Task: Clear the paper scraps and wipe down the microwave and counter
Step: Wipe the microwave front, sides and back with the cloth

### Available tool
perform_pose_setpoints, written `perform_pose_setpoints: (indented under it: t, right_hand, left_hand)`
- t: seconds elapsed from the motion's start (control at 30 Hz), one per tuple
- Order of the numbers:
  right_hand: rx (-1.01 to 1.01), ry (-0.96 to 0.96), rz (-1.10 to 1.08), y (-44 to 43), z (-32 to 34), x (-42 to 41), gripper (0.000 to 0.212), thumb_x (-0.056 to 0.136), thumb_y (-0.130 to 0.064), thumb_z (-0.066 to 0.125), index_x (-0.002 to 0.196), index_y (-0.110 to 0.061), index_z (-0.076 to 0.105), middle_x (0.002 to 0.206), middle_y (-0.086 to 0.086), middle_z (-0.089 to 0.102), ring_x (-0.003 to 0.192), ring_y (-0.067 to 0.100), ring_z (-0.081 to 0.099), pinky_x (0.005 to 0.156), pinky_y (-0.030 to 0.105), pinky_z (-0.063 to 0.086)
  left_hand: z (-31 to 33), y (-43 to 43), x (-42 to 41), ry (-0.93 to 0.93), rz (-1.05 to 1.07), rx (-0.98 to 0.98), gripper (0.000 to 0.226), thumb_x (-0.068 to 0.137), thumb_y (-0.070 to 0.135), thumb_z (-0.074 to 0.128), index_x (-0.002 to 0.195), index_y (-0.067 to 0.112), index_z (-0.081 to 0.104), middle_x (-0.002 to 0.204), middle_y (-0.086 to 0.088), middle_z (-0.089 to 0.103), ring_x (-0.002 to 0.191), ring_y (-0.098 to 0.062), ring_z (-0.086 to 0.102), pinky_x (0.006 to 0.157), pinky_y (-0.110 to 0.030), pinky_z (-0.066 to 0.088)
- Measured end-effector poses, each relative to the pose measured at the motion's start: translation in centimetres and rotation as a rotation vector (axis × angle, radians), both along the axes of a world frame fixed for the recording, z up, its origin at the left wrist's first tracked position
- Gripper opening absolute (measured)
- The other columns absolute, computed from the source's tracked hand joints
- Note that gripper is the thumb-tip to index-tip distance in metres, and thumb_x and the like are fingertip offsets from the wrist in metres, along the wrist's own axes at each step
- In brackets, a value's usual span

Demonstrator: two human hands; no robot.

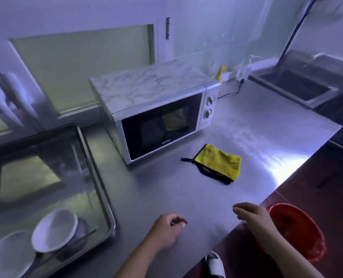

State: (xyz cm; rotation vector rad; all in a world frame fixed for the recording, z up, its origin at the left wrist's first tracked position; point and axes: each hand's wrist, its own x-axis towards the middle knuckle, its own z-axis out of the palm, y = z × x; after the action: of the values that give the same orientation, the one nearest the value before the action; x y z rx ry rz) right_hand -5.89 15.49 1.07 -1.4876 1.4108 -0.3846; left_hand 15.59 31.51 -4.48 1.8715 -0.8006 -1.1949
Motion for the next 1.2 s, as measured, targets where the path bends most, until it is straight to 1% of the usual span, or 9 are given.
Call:
perform_pose_setpoints:
  t: [0.17,0.3,0.47,0.57,0.7,0.83,1.0,1.1,1.2]
  right_hand:
    - [-0.040,0.090,0.034,-14.0,-4.0,-0.2,0.035,0.090,-0.020,0.071,0.123,-0.010,0.066,0.114,0.011,0.068,0.082,0.020,0.062,0.070,0.031,0.046]
    - [-0.077,0.144,0.113,-23.4,-6.6,2.5,0.052,0.089,-0.024,0.067,0.138,-0.011,0.053,0.134,0.015,0.058,0.112,0.033,0.061,0.086,0.039,0.050]
    - [-0.115,0.414,0.314,-30.0,-9.1,6.3,0.049,0.090,-0.029,0.061,0.130,-0.003,0.057,0.131,0.020,0.056,0.126,0.039,0.050,0.099,0.039,0.044]
    - [-0.081,0.482,0.471,-31.2,-9.0,7.4,0.028,0.088,-0.026,0.059,0.107,-0.005,0.064,0.107,0.014,0.063,0.102,0.033,0.060,0.077,0.032,0.047]
    - [-0.080,0.220,0.610,-31.3,-6.0,9.0,0.011,0.082,-0.010,0.061,0.085,-0.014,0.051,0.076,0.001,0.051,0.072,0.021,0.049,0.055,0.028,0.035]
    - [-0.249,-0.017,0.819,-29.4,0.4,9.2,0.014,0.075,-0.009,0.060,0.078,-0.014,0.047,0.071,-0.004,0.043,0.066,0.015,0.038,0.056,0.028,0.032]
    - [-0.399,-0.062,1.095,-26.5,10.4,7.3,0.016,0.066,-0.020,0.056,0.079,-0.019,0.047,0.067,-0.011,0.042,0.063,0.009,0.036,0.055,0.023,0.032]
    - [-0.406,-0.125,1.153,-26.5,15.2,5.7,0.016,0.073,-0.013,0.060,0.081,-0.021,0.048,0.068,-0.012,0.045,0.064,0.006,0.037,0.056,0.020,0.033]
    - [-0.331,-0.227,1.075,-27.4,17.7,3.9,0.027,0.087,-0.001,0.067,0.084,-0.022,0.051,0.071,0.001,0.049,0.066,0.010,0.042,0.057,0.026,0.036]
  left_hand:
    - [-0.3,-8.4,-1.6,-0.055,0.119,0.105,0.018,0.092,0.009,0.063,0.089,0.025,0.070,0.078,0.008,0.068,0.063,-0.001,0.055,0.063,-0.019,0.043]
    - [0.0,-13.8,-4.2,-0.026,0.216,0.150,0.019,0.092,0.009,0.063,0.088,0.026,0.071,0.077,0.010,0.067,0.065,-0.001,0.057,0.065,-0.018,0.044]
    - [0.7,-16.9,-7.1,0.027,0.319,0.158,0.020,0.090,0.006,0.063,0.088,0.023,0.074,0.079,0.004,0.067,0.071,-0.010,0.057,0.072,-0.025,0.046]
    - [1.7,-17.1,-7.6,0.033,0.320,0.156,0.020,0.090,0.006,0.064,0.089,0.022,0.075,0.084,0.000,0.069,0.076,-0.011,0.059,0.079,-0.027,0.048]
    - [4.3,-17.8,-6.3,-0.070,0.364,0.120,0.017,0.086,0.014,0.068,0.088,0.030,0.074,0.094,-0.004,0.075,0.082,-0.012,0.065,0.078,-0.022,0.049]
    - [7.9,-20.0,-3.3,-0.364,0.327,-0.063,0.047,0.083,0.010,0.075,0.113,0.043,0.059,0.120,0.014,0.063,0.113,-0.006,0.059,0.091,-0.011,0.044]
    - [12.7,-23.8,0.4,-0.820,-0.070,-0.045,0.109,0.064,0.041,0.088,0.152,0.042,0.023,0.164,0.000,0.010,0.150,-0.018,0.008,0.121,-0.038,0.015]
    - [14.7,-25.1,1.6,-0.887,-0.260,-0.084,0.064,0.069,0.037,0.084,0.128,0.023,0.062,0.155,-0.005,0.038,0.146,-0.022,0.028,0.119,-0.037,0.024]
    - [15.4,-24.9,2.1,-0.471,-0.299,-0.170,0.019,0.073,0.023,0.079,0.086,0.018,0.065,0.098,0.012,0.069,0.093,-0.006,0.062,0.089,-0.032,0.050]
